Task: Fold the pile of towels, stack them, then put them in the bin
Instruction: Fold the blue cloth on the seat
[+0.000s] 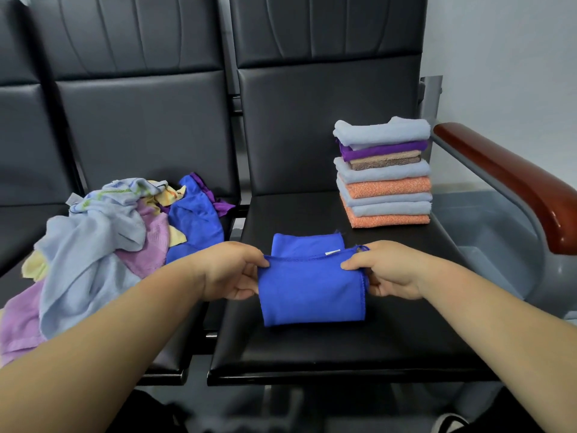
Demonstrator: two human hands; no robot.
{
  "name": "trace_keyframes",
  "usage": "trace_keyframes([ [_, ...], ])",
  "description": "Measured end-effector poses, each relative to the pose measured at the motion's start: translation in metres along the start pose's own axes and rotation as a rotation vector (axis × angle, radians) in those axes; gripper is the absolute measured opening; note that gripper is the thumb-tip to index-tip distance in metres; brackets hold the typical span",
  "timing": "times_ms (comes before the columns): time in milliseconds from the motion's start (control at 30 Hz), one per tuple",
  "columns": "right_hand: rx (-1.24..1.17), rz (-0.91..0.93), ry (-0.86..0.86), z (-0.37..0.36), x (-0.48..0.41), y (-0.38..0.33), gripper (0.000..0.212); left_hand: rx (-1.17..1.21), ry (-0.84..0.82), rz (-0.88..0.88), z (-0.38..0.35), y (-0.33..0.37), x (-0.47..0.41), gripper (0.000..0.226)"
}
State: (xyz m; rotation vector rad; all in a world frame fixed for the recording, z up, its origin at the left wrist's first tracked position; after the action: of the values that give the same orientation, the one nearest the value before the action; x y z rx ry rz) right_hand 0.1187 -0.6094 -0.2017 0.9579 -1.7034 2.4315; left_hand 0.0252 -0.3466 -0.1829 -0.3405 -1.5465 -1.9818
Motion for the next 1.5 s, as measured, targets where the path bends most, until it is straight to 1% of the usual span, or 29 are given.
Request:
trace_keyframes([
  [167, -0.029, 0.059, 0.227, 0.000, -0.025, -0.010, 0.021, 0.038, 0.174, -0.072, -0.004, 0.010, -0.026, 0.026],
  [233, 0.017, 0.109, 0.316, -0.001, -0.038, -0.013, 0.021, 0.057, 0.233, -0.111, -0.005, 0.013, -0.040, 0.022],
  [300, 0.089, 0.178, 0.380, -0.004, -0.049, -0.017, 0.012, 0.066, 0.295, -0.172, -0.006, 0.017, -0.057, 0.019],
  [433, 0.196, 0.254, 0.536, -0.005, -0.075, -0.017, 0.019, -0.057, 0.445, -0.263, -0.009, 0.020, -0.093, 0.013],
  [533, 0.310, 0.264, 0.600, -0.005, -0.091, -0.016, 0.012, -0.248, 0.530, -0.334, -0.014, 0.019, -0.117, 0.017],
  [600, 0.412, 0.270, 0.626, -0.006, -0.097, -0.013, 0.012, -0.416, 0.586, -0.382, -0.016, 0.018, -0.124, 0.016],
  [700, 0.525, 0.281, 0.654, -0.005, -0.104, -0.011, 0.014, -0.592, 0.657, -0.439, -0.020, 0.015, -0.132, 0.020],
  [767, 0.640, 0.232, 0.630, -0.003, -0.107, -0.011, 0.021, -0.682, 0.679, -0.438, -0.022, 0.014, -0.133, 0.026],
  [833, 0.766, 0.139, 0.562, 0.000, -0.105, -0.011, 0.032, -0.755, 0.651, -0.385, -0.022, 0.014, -0.132, 0.037],
  [900, 0.833, 0.081, 0.496, -0.001, -0.100, -0.012, 0.033, -0.836, 0.572, -0.304, -0.021, 0.013, -0.133, 0.042],
  [933, 0.862, 0.083, 0.474, -0.004, -0.099, -0.011, 0.032, -0.856, 0.525, -0.274, -0.022, 0.011, -0.134, 0.038],
  [1000, 0.905, 0.107, 0.445, -0.014, -0.097, -0.012, 0.026, -0.814, 0.455, -0.244, -0.023, 0.007, -0.134, 0.026],
  [1067, 0.882, 0.130, 0.436, -0.023, -0.096, -0.012, 0.017, -0.715, 0.442, -0.236, -0.022, 0.007, -0.130, 0.023],
  [1167, 0.784, 0.179, 0.454, -0.022, -0.088, -0.012, 0.017, -0.515, 0.467, -0.275, -0.022, 0.010, -0.122, 0.020],
  [1233, 0.638, 0.232, 0.457, -0.015, -0.084, -0.011, 0.012, -0.322, 0.455, -0.317, -0.023, 0.015, -0.115, 0.018],
  [1300, 0.401, 0.275, 0.425, -0.009, -0.076, -0.014, 0.002, -0.175, 0.446, -0.360, -0.026, 0.024, -0.106, 0.017],
  [1367, 0.207, 0.334, 0.432, 0.000, -0.065, -0.025, 0.011, -0.114, 0.467, -0.473, -0.031, 0.042, -0.092, 0.015],
  [1400, 0.152, 0.374, 0.452, 0.004, -0.061, -0.032, 0.011, -0.105, 0.489, -0.536, -0.033, 0.052, -0.085, 0.015],
  [1500, 0.079, 0.491, 0.550, 0.025, -0.049, -0.057, 0.009, -0.067, 0.529, -0.669, -0.037, 0.089, -0.066, 0.014],
])
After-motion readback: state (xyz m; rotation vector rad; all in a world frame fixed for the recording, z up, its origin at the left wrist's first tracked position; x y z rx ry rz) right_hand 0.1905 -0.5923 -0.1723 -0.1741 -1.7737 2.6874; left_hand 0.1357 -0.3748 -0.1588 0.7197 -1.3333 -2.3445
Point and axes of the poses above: each hand's wrist, its own x-axis away from the middle knuckle, its own z-axis out of the back of the hand, y = z × x, the point moved 3 cm from there along -x, towards the middle knuckle, and after that the axes turned 10 degrees about y, right-handed, at the moved point
